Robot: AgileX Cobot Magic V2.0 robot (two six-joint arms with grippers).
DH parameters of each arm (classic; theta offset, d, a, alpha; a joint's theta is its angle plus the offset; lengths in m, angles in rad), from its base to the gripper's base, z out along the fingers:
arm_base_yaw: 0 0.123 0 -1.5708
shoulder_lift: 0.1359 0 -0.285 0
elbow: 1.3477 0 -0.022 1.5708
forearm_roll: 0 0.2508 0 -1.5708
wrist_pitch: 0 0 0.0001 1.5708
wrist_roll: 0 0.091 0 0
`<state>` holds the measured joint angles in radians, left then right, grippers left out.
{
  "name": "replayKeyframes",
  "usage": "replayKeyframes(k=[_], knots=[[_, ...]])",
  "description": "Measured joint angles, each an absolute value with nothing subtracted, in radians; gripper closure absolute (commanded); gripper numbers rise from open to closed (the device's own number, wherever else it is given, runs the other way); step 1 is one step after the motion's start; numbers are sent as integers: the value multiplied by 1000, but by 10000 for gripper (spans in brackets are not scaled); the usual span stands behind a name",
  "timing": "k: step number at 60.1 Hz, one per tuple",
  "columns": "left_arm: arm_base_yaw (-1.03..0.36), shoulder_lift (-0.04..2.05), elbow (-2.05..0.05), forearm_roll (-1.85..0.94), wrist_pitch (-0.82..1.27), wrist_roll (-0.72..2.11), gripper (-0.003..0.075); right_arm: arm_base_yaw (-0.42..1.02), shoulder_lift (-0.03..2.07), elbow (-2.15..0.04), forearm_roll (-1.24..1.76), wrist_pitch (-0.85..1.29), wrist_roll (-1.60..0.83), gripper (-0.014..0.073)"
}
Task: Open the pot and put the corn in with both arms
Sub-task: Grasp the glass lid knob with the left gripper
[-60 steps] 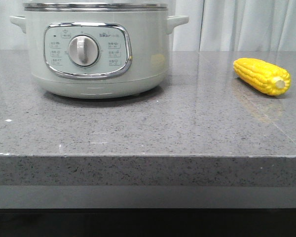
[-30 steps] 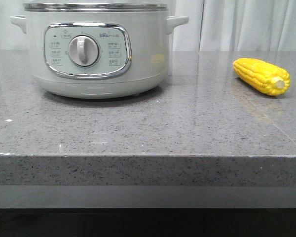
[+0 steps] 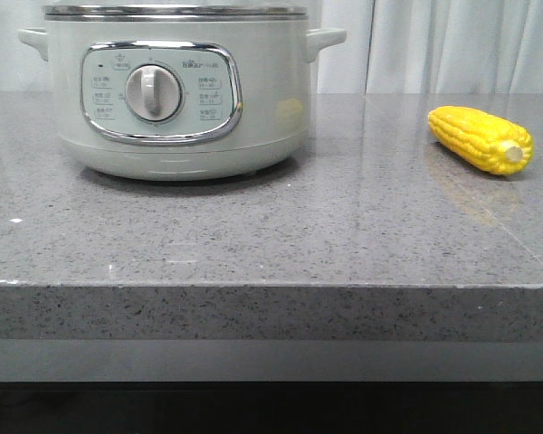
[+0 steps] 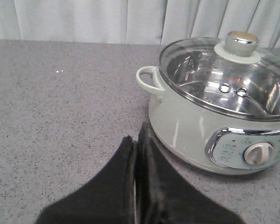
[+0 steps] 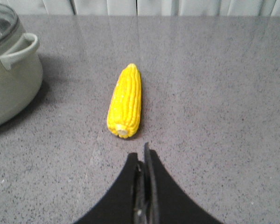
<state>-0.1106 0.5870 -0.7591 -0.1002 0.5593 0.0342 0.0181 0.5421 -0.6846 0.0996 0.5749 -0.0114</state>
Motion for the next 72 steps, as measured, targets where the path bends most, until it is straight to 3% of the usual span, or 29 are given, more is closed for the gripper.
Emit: replayKeyframes(k=[6,10,16,21,26,47,72], knots=[[-111,604,-759,-100,561,34,735,18,546,-685,99,593,-11,646],[-111,610,-759,-100,561,34,672,18,546,-685,97,597,-11,547],[-111,611,-759,-92,561,34,490,18,546,-685,97,602,-11,321],[-111,611,-759,-84,561,34,295,18,546,-685,97,605,-11,123],[-111,611,-759,-81,559,36,181,18,546,-685,97,606,-11,21],[-123,658,-784,-89,472,38,175,18,546,-685,97,610,-11,-1],[-381,996,-975,-97,352,38,175,18,546,-685,97,611,-11,-1]])
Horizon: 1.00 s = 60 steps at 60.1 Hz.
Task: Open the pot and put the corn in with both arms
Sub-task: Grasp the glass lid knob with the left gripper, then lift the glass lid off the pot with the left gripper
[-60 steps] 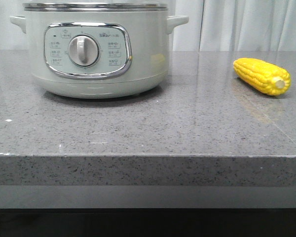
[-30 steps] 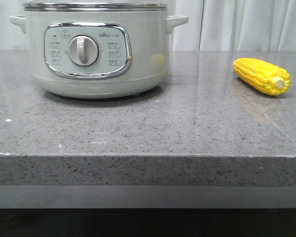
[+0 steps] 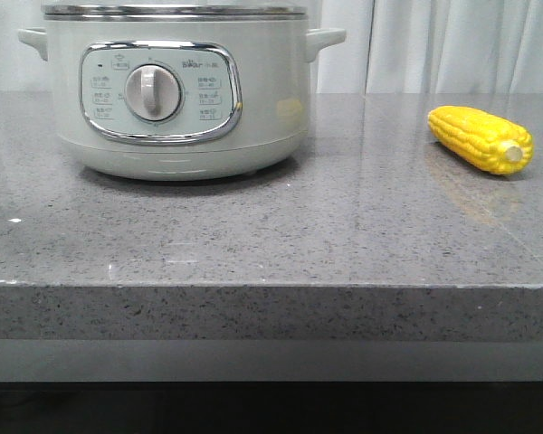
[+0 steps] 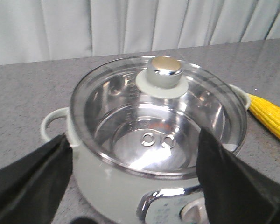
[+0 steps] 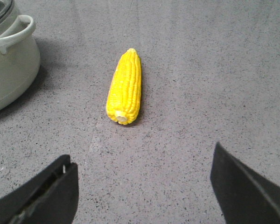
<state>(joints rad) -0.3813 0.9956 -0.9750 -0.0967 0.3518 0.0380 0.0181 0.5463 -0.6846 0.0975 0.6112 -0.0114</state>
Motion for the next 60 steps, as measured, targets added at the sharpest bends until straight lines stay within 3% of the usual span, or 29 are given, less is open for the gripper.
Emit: replayKeyframes(k=[34,60], knots=[[-445,1476,-1361,-144,259,38,175,18,546,-685,97,611,-11,-1],[-445,1657,-1447,-147,188,38,175,18,546,-685,97,611,-11,-1]])
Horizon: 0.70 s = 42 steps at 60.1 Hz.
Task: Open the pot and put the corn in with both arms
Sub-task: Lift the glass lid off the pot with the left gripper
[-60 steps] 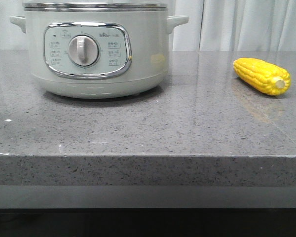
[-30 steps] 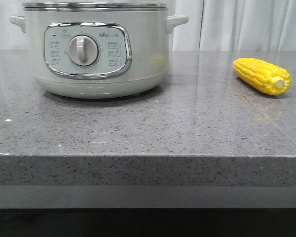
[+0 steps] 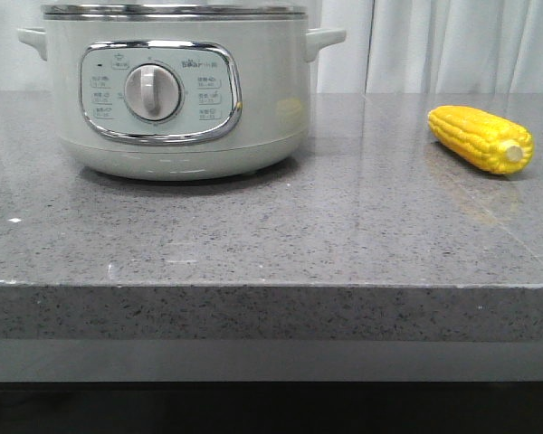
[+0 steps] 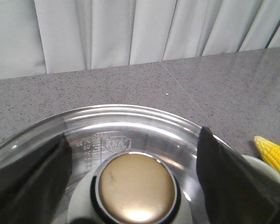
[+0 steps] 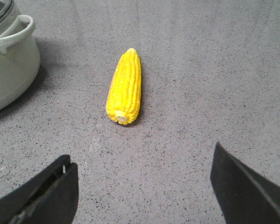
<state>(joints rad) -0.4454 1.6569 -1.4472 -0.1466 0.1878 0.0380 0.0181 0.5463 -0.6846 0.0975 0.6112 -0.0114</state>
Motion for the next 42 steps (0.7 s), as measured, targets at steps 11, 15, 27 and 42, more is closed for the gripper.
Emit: replayKeyframes(k=[11,15,27,42], knots=[[-445,1688,-1447,-147,172,38,176,18,546,-685,97,611,-11,-1],[-445,1692,-1447,-147,172,38,176,18,546,-685,97,611,-11,-1],[-445,1699,-1447,-147,163,38,309,18,546,-685,97,611,-11,-1],[-450,1701,-1451,-143,153,53,498,18,546,-685,97,611,-12,-1]])
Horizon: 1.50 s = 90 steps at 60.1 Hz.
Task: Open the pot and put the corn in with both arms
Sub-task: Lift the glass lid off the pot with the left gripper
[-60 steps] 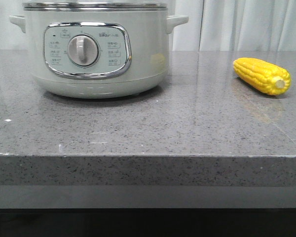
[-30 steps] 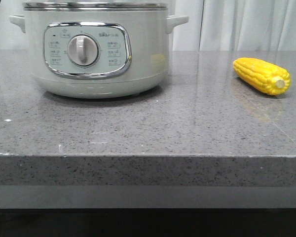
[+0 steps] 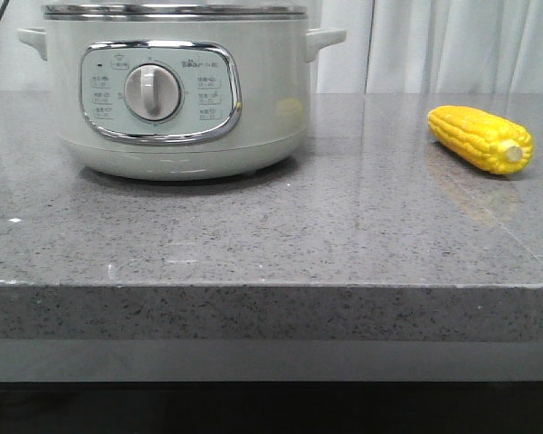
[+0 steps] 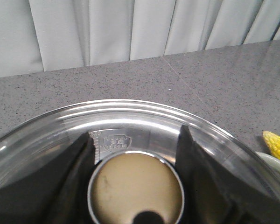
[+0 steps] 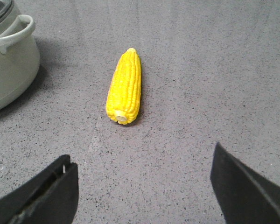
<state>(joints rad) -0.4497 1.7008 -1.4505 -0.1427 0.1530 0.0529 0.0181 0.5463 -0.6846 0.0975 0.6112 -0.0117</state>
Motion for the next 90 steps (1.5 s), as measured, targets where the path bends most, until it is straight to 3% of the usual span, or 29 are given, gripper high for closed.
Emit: replayKeyframes(k=[16,48,62,79,90], knots=[[-450,1702,-1451,-146,145,53,569,18,546,-685,97,611,-12,-1],[-441,1478,-1442,-138,100,48,570,18,546,-685,97,611,-12,-1],[-352,1336,-1442,-104,271,47,574,18,546,-685,97,611,-12,-1],[-138,1172,-1442,-89,632,47,574,18,546,-685,97,611,-12,-1],[-90,1055,-1341,-83,684,47,574,18,546,-685,97,611,-12,-1]])
